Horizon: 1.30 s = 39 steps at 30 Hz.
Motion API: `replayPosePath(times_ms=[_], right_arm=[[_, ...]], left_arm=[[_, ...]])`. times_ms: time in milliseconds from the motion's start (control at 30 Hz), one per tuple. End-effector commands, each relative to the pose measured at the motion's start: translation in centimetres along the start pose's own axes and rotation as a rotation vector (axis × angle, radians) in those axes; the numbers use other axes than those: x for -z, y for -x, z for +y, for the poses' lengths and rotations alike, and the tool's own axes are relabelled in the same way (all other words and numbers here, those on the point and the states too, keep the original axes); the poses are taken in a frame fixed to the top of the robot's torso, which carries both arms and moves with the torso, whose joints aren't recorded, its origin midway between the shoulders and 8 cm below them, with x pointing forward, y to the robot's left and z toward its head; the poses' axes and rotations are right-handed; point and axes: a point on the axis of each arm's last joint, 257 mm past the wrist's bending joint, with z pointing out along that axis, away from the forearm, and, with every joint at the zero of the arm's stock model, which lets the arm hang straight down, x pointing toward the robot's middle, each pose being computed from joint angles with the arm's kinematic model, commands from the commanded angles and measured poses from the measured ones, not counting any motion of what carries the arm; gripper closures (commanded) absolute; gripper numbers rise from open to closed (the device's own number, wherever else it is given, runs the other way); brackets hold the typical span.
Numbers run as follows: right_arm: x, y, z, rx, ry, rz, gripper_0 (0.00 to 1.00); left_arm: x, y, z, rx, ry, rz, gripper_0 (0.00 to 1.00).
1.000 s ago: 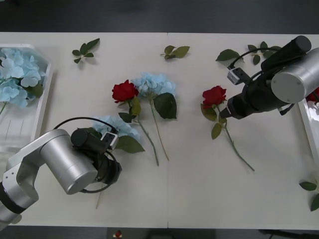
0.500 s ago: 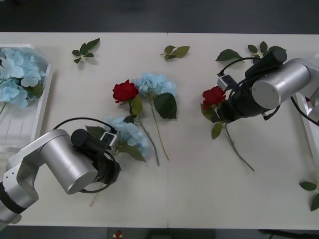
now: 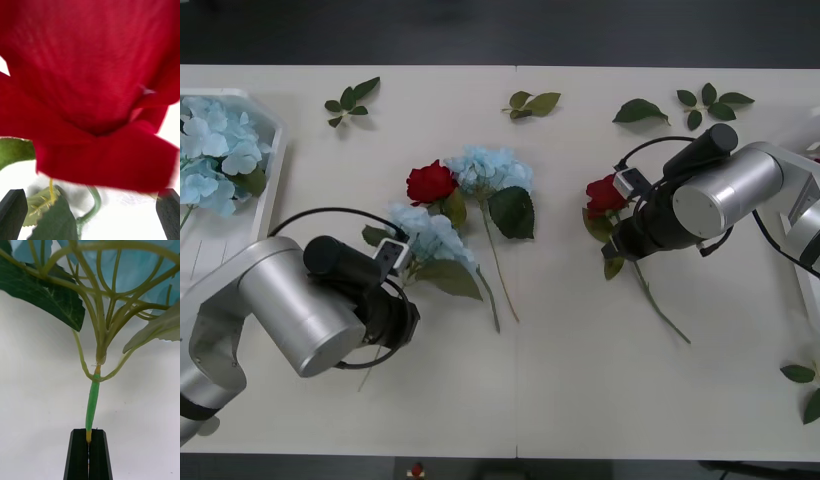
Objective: Put the red flowers into the right box and the blue flowers into the left box
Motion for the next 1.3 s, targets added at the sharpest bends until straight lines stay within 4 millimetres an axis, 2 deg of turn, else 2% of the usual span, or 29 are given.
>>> replayPosePath(times_ms=[33,167,233,267,333,400,533,567,700,767,867,933,967,1000,1133,1300], right_arm=[[1.0,3.0,0.5,0.074,-0.003,-0.058,0.0],[0.8,2.8,0.6,0.083,-0.003,-0.055,0.0],[0.8,2.7,0.6,0.091,-0.004,-0.054,0.06],[0.8,2.7,0.6,0.095,-0.004,-0.054,0.06],[0.7,2.7,0.6,0.102,-0.004,-0.054,0.22],[0.7,2.7,0.6,0.106,-0.004,-0.054,0.3],[0.4,2.6,0.6,0.117,-0.004,-0.053,0.42],[0.4,2.6,0.7,0.119,-0.004,-0.054,0.44],[0.1,2.6,0.8,0.136,-0.006,-0.055,0.54],[0.0,2.6,0.7,0.136,-0.007,-0.055,0.59],[-0.2,2.5,0.7,0.143,-0.007,-0.056,0.72],[-0.3,2.5,0.7,0.143,-0.007,-0.056,0.74],[-0.3,2.6,0.7,0.143,-0.007,-0.058,0.75],[-0.4,2.5,0.6,0.15,-0.01,-0.057,0.76],[-0.3,2.6,0.6,0.156,-0.011,-0.06,0.83],[-0.3,2.6,0.4,0.167,-0.013,-0.059,0.95]], left_arm=[[4.6,2.5,1.9,0.044,0.02,-0.076,1.0],[8.0,3.4,3.2,0.082,0.007,-0.092,1.0],[9.6,3.7,4.0,0.093,0.003,-0.099,1.0],[10.7,4.1,5.0,0.093,0.006,-0.106,1.0],[12.1,4.6,6.6,0.105,0.005,-0.114,1.0],[13.5,5.0,8.3,0.114,0.009,-0.13,1.0],[15.9,5.7,13.1,0.133,0.034,-0.136,1.0],[16.1,5.8,13.7,0.133,0.037,-0.136,1.0],[17.5,6.6,19.2,0.137,0.069,-0.12,1.0],[18.0,7.0,21.1,0.141,0.078,-0.115,1.0],[18.8,8.0,25.4,0.142,0.102,-0.107,1.0],[19.5,8.8,28.1,0.14,0.114,-0.112,1.0],[19.6,8.9,28.8,0.139,0.118,-0.109,1.0],[20.0,9.4,30.6,0.133,0.127,-0.11,1.0],[20.5,9.8,34.4,0.148,0.135,-0.107,1.0],[20.2,9.5,39.0,0.165,0.177,-0.123,1.0]])
